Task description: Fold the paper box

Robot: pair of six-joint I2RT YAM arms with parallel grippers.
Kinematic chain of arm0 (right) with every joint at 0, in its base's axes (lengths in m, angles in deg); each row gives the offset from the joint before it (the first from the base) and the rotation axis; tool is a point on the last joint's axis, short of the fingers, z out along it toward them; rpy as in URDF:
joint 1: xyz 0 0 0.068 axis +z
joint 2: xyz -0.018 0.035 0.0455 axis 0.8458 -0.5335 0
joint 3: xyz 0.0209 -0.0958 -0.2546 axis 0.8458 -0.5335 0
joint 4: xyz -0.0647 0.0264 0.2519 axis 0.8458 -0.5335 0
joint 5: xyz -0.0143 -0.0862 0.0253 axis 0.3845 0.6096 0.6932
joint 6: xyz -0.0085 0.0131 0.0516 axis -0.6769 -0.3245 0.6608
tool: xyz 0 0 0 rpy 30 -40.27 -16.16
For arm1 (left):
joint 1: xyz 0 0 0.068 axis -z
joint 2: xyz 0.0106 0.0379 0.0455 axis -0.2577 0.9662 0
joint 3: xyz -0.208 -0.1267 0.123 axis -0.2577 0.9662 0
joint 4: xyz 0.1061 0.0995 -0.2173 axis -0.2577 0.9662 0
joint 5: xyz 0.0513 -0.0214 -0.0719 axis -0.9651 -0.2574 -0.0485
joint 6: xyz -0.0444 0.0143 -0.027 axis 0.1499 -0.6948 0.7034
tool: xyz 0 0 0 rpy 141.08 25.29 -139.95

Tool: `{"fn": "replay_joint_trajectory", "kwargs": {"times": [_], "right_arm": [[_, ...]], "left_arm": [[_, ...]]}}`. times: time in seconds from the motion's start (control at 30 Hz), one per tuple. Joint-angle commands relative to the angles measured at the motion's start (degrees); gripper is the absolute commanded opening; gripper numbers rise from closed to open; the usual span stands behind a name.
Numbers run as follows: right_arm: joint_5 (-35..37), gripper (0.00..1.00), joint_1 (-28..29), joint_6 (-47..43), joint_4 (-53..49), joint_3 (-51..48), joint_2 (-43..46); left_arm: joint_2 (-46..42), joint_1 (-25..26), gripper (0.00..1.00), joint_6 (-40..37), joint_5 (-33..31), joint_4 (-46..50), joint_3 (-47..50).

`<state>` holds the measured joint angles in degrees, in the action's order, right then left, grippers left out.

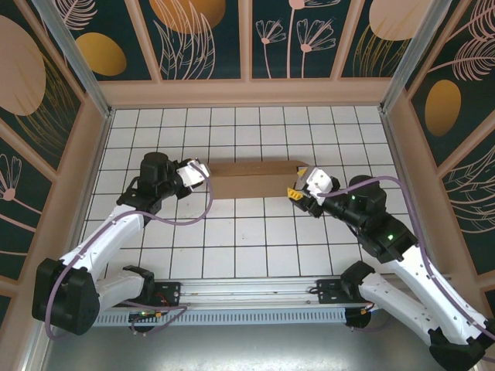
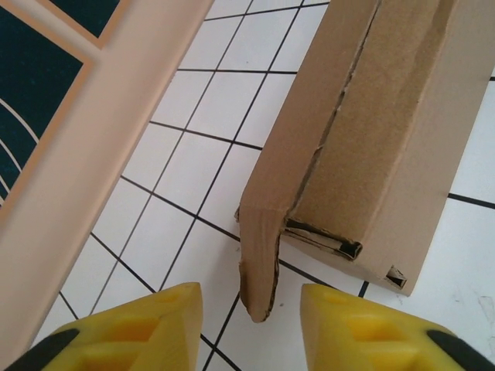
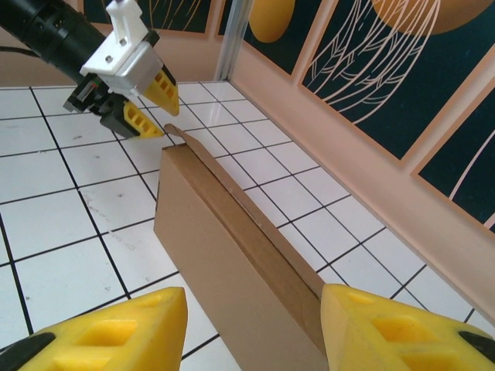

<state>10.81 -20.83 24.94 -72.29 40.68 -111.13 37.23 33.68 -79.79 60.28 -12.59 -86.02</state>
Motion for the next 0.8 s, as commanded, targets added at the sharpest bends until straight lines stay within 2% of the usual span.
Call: {"fn": "replay_joint_trajectory", "kwargs": {"times": [0.0, 0.5, 0.67, 0.77], "right_arm": [[1.3, 0.49, 0.6, 0.6, 0.8, -0.9, 0.5], [2.7, 0.45, 0.6, 1.3, -0.3, 0.1, -1.9], [6.0, 0.45, 0.6, -0.4, -0.4, 0.1, -1.9], [10.6, 0.45, 0.2, -3.8, 0.3, 0.7, -3.1]], "left_arm": [[0.8, -0.3, 0.32, 0.5, 2.3, -2.4, -1.6], [1.4, -0.3, 0.11, 2.1, 2.2, -5.0, 0.0], [1.3, -0.2, 0.05, 3.6, 1.9, -6.5, 0.2], [0.7, -0.3, 0.03, 4.5, 2.2, -7.4, 0.8]]}}
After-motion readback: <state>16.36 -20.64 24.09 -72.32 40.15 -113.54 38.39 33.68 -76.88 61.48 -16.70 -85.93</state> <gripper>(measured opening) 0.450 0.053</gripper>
